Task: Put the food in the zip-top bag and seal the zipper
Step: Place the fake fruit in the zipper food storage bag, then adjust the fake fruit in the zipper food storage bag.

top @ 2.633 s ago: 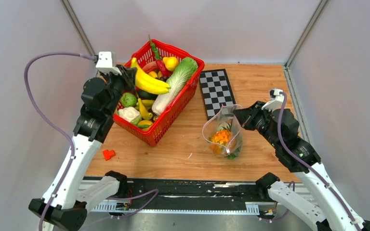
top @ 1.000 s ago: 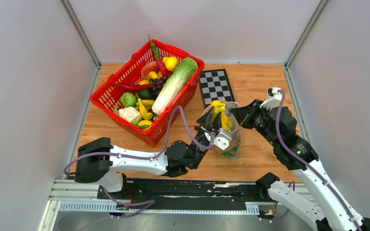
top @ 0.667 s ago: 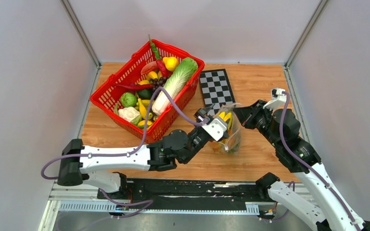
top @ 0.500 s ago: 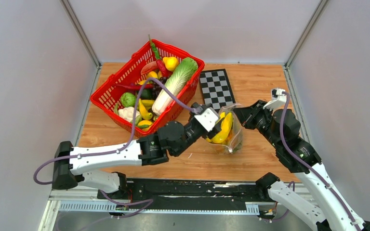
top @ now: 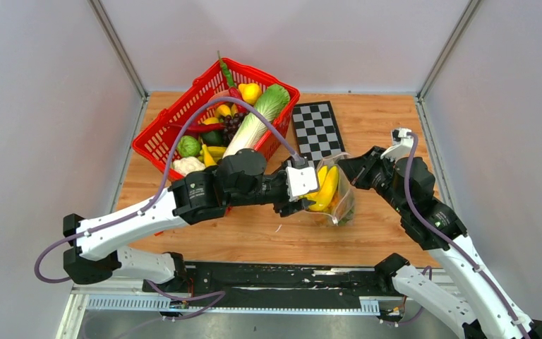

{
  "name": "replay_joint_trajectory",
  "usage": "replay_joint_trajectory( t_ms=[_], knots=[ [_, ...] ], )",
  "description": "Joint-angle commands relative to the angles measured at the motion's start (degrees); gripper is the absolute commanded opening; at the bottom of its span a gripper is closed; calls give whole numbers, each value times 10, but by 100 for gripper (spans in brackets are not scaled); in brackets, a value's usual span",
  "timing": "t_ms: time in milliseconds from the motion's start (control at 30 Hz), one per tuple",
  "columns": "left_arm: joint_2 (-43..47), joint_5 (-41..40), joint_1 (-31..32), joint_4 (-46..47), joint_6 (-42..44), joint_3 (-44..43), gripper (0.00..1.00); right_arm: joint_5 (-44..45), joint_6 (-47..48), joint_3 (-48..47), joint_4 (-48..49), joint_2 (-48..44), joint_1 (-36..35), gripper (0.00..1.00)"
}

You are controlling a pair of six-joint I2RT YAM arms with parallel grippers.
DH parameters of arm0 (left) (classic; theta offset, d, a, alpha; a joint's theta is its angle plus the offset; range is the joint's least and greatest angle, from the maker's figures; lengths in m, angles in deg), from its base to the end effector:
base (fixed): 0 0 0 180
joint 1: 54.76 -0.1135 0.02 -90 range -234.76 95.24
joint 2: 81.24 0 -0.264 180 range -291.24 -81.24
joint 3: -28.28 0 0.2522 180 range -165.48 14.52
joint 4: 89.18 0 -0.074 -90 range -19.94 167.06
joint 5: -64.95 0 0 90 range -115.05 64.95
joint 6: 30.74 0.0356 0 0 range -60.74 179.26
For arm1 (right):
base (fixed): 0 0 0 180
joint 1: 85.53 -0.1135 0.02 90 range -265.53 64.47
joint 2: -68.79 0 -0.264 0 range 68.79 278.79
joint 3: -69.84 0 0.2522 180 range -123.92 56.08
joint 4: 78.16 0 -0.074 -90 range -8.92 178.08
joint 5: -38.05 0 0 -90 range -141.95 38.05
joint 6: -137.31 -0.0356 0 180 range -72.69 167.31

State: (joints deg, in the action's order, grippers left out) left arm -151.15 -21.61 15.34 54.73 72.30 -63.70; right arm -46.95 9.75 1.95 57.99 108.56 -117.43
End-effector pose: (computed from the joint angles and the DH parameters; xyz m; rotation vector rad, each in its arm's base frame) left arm 0.0897 -0.2540 0.4297 1.2813 1.3781 -0.7514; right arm 0.1246 0.0739 0.3716 0.1576 1.9078 0.7568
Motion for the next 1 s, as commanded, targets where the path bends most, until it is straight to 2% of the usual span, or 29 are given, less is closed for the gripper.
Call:
replay_joint_trajectory(
  t_ms=[0,100,267,533,733,867,967],
  knots=[
    [-27,75,-11,-158,82,-64,66,-15,0,-17,40,-2,2,0],
    [-58,64,-11,-205,109,-95,66,-17,2,-19,38,-2,2,0],
    [-86,63,-12,-222,129,-115,64,-18,2,-19,37,-5,2,0],
    [-129,61,-11,-276,152,-162,40,-17,6,-22,37,-1,2,0],
    [-133,92,-11,-236,148,-165,7,-27,6,-20,43,5,1,0],
    [-159,97,-12,-220,130,-184,3,-41,8,-17,54,7,2,0],
    [-203,103,-16,-242,120,-220,2,-87,21,-12,75,4,1,0]
  ],
)
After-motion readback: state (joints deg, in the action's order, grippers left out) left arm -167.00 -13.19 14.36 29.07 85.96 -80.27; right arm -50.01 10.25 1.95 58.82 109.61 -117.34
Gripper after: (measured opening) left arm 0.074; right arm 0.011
